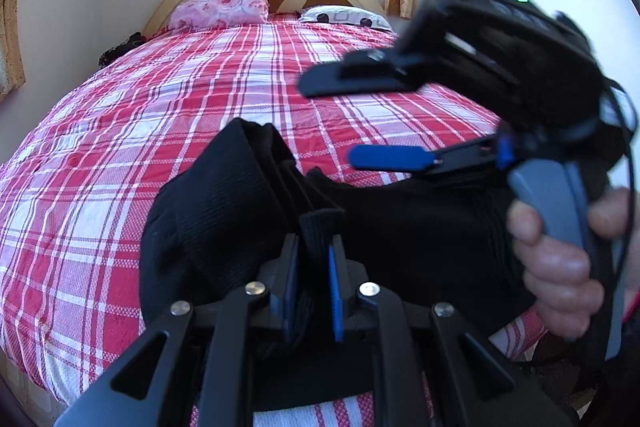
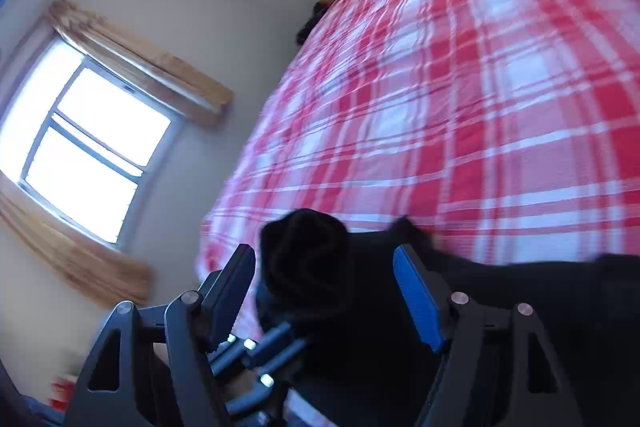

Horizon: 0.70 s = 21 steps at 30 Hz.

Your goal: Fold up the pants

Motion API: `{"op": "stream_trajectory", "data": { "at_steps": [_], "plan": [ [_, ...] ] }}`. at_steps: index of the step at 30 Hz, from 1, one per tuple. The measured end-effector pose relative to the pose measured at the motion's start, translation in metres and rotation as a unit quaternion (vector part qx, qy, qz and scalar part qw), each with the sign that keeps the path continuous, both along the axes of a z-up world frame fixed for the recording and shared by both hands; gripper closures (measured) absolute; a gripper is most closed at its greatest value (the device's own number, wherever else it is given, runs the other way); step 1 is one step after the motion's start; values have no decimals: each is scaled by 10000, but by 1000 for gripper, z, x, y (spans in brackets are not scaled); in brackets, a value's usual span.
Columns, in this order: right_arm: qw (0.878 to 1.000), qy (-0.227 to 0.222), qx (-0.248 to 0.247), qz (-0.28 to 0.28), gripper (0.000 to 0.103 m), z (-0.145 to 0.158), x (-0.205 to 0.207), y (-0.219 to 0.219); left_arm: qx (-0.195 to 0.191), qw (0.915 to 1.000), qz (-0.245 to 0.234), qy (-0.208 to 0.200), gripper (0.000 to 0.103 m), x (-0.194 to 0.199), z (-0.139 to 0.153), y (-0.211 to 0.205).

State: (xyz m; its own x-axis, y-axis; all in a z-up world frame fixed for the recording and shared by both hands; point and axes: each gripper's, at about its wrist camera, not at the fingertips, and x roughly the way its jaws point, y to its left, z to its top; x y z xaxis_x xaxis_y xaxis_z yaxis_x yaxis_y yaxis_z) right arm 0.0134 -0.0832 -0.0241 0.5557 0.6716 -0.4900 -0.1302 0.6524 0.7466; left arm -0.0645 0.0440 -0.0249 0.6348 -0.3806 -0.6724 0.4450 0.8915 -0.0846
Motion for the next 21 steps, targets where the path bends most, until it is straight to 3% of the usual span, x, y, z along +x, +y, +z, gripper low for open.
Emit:
{"op": "stream_trajectory", "data": {
  "at_steps": [2, 4, 7, 10, 14, 21],
  "plan": [
    [9987, 131, 445, 207, 30, -9, 14, 4, 11, 10000, -51, -36, 88, -2, -1, 0],
    [9976, 280, 498, 399, 30, -16, 24, 11, 26, 9999, -83, -55, 88, -3, -1, -1],
    [9965, 397, 186, 718, 29, -21, 34, 30, 60, 9999, -121, -95, 88, -4, -1, -2],
    [9948, 317, -510, 824, 29, -22, 35, 44, 106, 9999, -107, -2, 88, -1, -3, -3],
    [9968, 348, -436, 574, 29, -25, 38, 30, 242, 9997, -91, 42, 88, -1, -5, -9],
    [9947, 317, -776, 591, 29, -31, 56, 38, 384, 9991, -28, 165, 88, 6, -7, -16]
  ]
}}
